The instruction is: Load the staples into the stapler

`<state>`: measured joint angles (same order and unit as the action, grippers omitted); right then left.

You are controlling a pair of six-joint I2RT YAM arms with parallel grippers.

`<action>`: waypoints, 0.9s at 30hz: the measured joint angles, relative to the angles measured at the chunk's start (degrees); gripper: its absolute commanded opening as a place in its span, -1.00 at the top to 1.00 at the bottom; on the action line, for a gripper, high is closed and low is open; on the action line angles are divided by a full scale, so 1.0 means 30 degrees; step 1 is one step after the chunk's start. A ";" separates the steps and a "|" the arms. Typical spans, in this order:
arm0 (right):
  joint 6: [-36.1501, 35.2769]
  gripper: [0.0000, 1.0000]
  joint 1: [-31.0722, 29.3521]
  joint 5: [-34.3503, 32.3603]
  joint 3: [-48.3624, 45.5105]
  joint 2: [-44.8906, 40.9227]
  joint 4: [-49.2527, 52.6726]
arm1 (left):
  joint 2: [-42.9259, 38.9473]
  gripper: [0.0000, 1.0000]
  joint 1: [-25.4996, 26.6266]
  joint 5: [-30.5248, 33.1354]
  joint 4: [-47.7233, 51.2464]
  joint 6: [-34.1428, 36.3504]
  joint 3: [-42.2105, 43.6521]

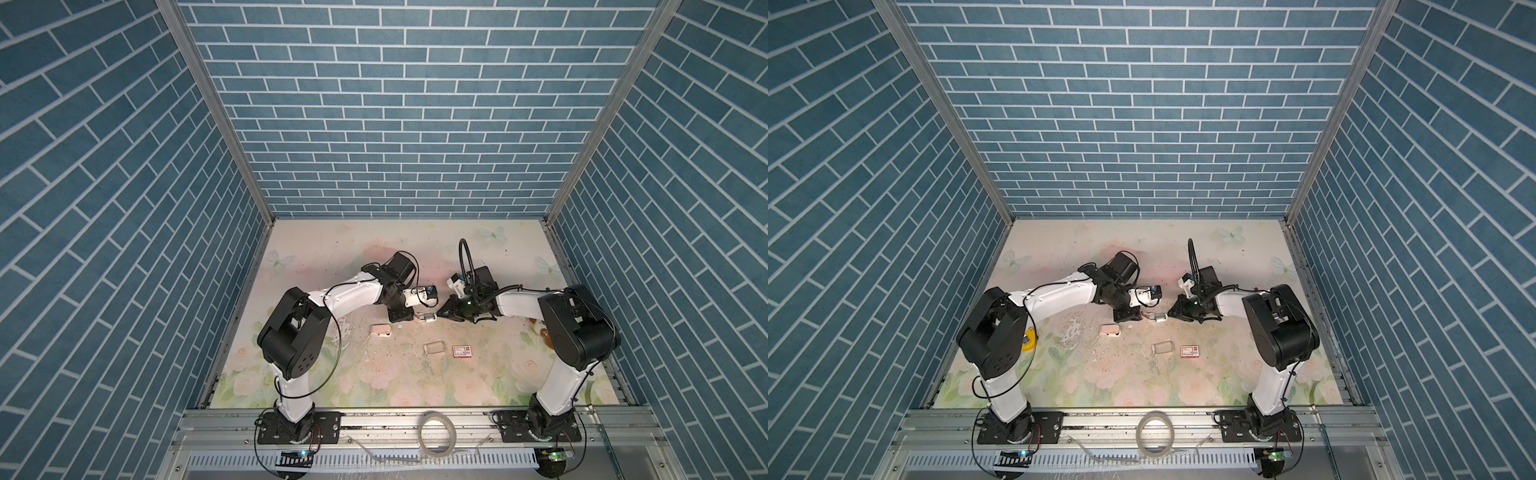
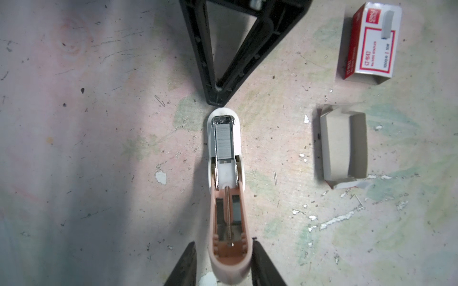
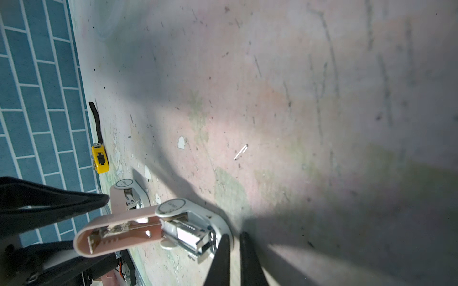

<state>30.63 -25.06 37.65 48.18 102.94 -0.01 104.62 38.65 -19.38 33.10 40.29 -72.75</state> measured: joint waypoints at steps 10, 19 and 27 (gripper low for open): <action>-0.0342 0.78 0.0000 0.0073 0.0015 0.0015 0.0153 | 0.0007 0.43 0.0007 -0.0146 0.0022 0.0015 -0.0306; -0.0364 0.77 -0.0007 0.0189 0.0015 0.0015 0.0226 | 0.0007 0.57 0.0117 -0.0262 0.0175 0.0029 -0.0532; -0.0364 0.77 -0.0007 0.0204 0.0015 0.0015 0.0226 | 0.0095 0.66 0.0372 -0.0189 0.0488 0.0138 -0.0823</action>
<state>29.54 -25.08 38.26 48.23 102.98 0.67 104.90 39.77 -19.94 34.57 40.71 -75.22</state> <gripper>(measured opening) 0.114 0.246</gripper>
